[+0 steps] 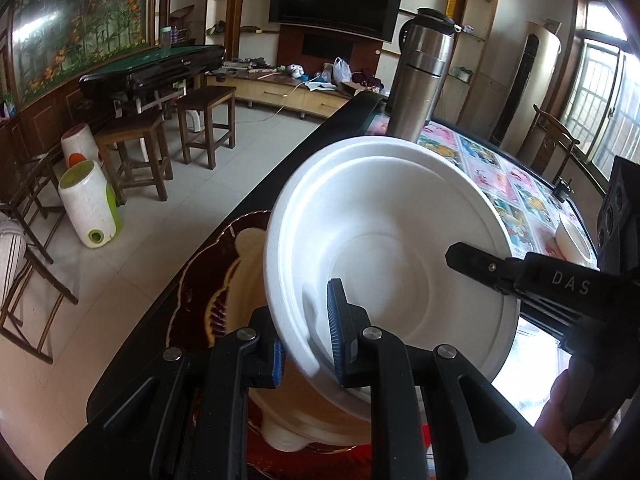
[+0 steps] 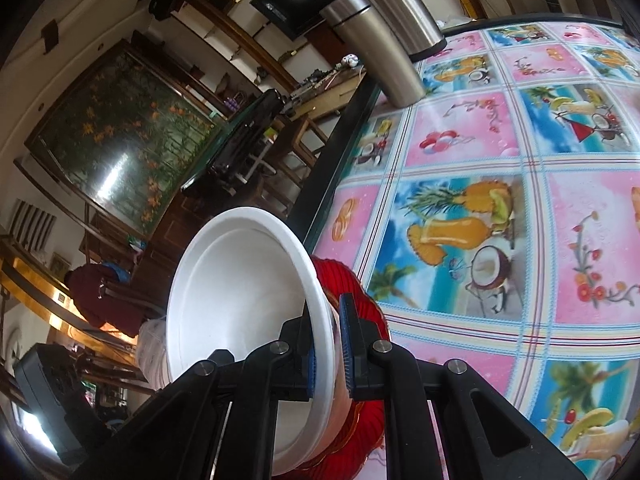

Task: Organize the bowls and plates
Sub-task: 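Carry the white bowl with both grippers over the red plate stack, then lower the white bowl onto the plate stack with both grippers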

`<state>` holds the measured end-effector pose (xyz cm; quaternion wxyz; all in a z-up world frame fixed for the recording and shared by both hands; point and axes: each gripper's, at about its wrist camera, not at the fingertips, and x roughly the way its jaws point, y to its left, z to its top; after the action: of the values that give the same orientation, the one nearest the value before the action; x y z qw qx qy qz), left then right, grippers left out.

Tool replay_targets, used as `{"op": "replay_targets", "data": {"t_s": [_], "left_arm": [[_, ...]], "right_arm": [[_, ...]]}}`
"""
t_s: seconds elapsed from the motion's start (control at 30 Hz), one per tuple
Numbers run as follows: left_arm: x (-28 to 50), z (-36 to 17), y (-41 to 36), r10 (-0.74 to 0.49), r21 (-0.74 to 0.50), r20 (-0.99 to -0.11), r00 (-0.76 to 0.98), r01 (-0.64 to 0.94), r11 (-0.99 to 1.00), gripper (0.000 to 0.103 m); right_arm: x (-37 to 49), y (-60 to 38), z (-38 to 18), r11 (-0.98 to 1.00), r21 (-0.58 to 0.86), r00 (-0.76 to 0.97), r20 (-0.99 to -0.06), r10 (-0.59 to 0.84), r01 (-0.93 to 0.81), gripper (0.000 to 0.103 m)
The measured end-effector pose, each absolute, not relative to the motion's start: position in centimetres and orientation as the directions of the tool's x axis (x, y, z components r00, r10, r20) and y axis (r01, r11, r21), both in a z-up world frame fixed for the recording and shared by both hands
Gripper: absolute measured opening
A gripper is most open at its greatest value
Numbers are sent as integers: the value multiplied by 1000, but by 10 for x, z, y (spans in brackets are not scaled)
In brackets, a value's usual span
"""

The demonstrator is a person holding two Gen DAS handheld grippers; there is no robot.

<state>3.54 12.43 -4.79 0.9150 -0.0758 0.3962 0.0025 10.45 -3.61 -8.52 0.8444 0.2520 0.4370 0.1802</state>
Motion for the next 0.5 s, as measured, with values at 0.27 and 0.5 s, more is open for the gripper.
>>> {"op": "replay_targets", "data": {"t_s": [0.27, 0.5], "left_arm": [[26, -41, 136, -54, -146, -719, 693, -74, 986, 16], [18, -29, 146, -52, -151, -706, 706, -79, 985, 17]], "right_arm": [[103, -28, -87, 810, 576, 533, -654, 537, -110, 10], [99, -30, -81, 799, 589, 529, -642, 555, -123, 14]]}}
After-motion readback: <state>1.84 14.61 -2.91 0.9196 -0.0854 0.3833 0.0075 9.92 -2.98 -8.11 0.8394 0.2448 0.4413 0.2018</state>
